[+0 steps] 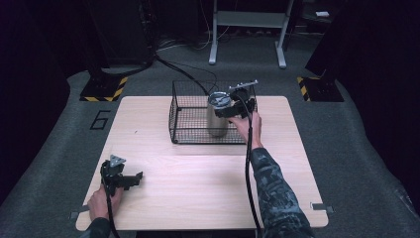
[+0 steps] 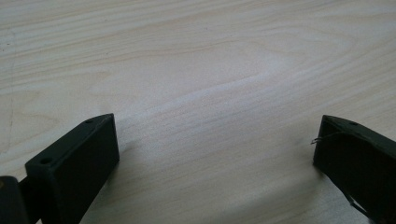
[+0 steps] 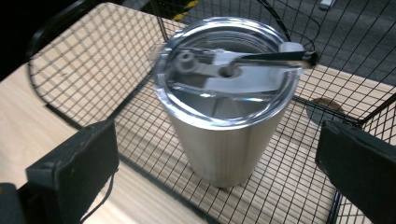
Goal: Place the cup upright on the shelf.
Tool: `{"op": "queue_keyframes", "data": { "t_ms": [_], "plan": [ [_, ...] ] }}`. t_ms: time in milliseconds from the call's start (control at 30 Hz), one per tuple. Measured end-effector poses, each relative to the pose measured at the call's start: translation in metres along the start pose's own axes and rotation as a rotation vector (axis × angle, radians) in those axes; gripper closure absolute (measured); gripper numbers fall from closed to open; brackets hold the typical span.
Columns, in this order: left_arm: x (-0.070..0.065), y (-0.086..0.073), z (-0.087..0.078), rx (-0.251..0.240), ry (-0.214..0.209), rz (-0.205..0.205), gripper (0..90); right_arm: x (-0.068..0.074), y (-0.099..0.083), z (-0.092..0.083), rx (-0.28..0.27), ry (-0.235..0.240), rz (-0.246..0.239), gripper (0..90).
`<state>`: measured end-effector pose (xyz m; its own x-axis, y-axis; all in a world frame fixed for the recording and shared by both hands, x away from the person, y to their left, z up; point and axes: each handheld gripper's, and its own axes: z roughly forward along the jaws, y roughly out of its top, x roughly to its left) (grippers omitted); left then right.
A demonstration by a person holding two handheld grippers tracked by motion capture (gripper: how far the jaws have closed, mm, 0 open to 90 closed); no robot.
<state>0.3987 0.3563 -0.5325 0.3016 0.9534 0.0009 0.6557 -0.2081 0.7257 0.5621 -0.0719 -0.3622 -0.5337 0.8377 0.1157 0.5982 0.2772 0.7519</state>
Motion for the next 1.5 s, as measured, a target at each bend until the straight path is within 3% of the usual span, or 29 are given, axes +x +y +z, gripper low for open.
{"op": "queue_keyframes", "data": {
  "t_ms": [267, 600, 967, 1300, 1467, 1500],
  "plan": [
    [0.001, 0.0, 0.0, 0.004, 0.0, 0.01, 0.1, 0.01, -0.009, -0.032, 0.001, 0.03, -0.068, 0.0],
    [0.001, 0.0, 0.0, 0.004, 0.001, 0.009, 0.1, 0.01, -0.033, -0.062, 0.003, 0.028, -0.098, 0.0],
    [0.001, 0.0, 0.0, 0.003, 0.001, 0.008, 0.0, -0.005, -0.069, -0.091, -0.004, -0.019, -0.086, 0.0],
    [0.001, 0.0, 0.0, 0.004, 0.0, 0.009, 0.1, -0.023, -0.115, -0.108, 0.004, -0.068, -0.062, 0.0],
    [0.001, 0.0, 0.0, 0.004, 0.001, 0.009, 0.1, -0.031, -0.138, -0.112, 0.011, -0.082, -0.031, 0.0],
    [0.001, 0.0, 0.0, 0.004, 0.001, 0.009, 0.1, -0.036, -0.15, -0.113, 0.018, -0.088, -0.014, 0.0]
  ]
}}
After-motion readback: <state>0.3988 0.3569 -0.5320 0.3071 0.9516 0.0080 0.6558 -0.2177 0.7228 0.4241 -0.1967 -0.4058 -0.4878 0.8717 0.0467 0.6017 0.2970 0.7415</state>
